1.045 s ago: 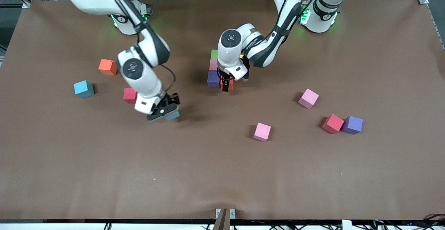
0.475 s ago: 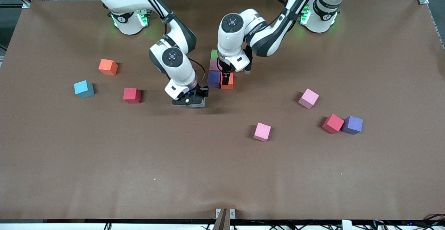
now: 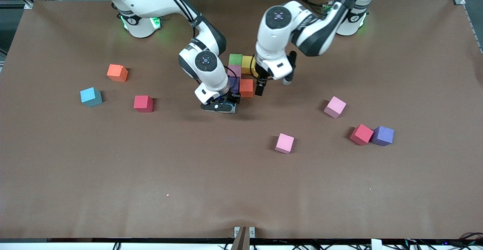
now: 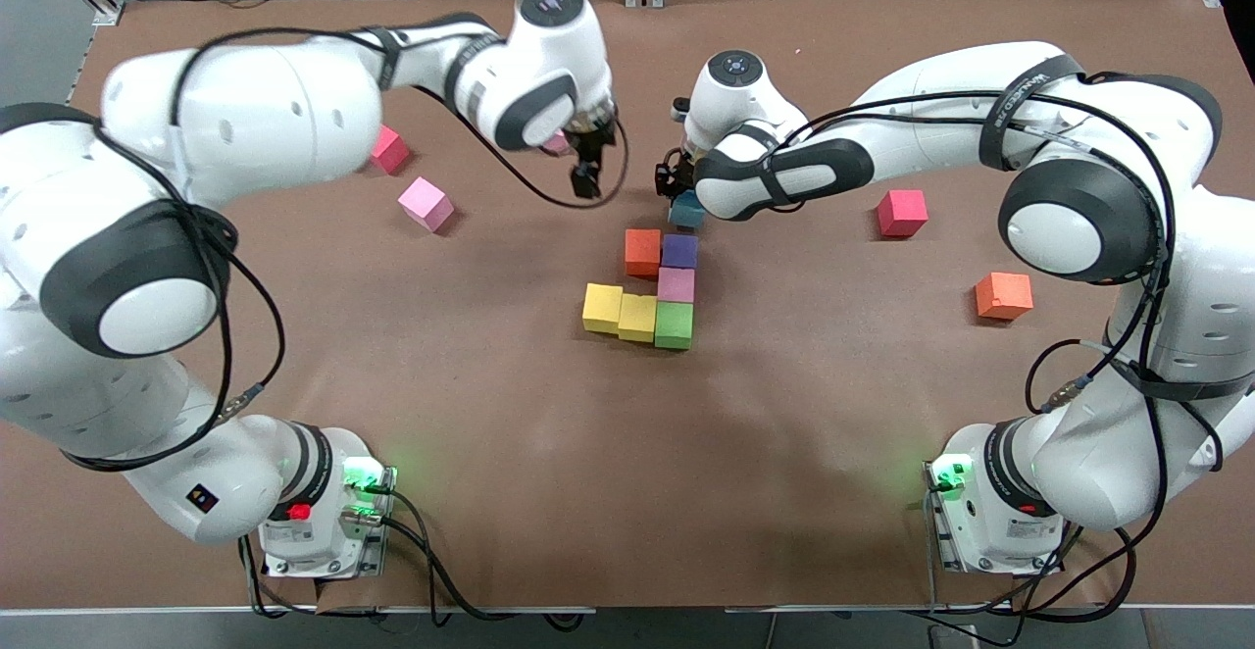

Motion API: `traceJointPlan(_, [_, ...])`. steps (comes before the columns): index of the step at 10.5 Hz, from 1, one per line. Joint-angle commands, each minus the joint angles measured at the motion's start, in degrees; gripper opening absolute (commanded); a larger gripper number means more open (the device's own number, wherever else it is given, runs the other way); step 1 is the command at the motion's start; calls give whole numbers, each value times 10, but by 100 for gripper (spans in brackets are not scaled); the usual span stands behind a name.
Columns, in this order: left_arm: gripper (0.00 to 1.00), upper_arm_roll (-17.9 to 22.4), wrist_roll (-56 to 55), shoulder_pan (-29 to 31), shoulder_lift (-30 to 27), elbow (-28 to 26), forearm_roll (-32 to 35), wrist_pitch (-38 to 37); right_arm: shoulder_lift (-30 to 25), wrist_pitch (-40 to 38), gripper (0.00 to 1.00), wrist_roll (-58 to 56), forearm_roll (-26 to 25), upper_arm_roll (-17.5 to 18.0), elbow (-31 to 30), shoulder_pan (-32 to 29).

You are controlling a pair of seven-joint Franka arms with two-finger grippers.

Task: Arrange 11 blocks into digit 3
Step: 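Place the cyan cube below blue with the right gripper while the left withdraws, then grasp the pink cube with the left gripper while the right gripper withdraws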

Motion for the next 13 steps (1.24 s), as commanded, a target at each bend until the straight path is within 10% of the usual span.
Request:
traceJointPlan(1, [100,-4,95,54,1,24,10,-19,17,-3,16,31,-16,-2,15,14])
traceJointPlan(9, [100,1,272,120,202,292,8,-161,17,-31,16,41,-18,-5,12,35])
traceJointPlan(13, [100,2,319,129,239,312,8,-161,17,-33,16,41,-25,-7,12,36])
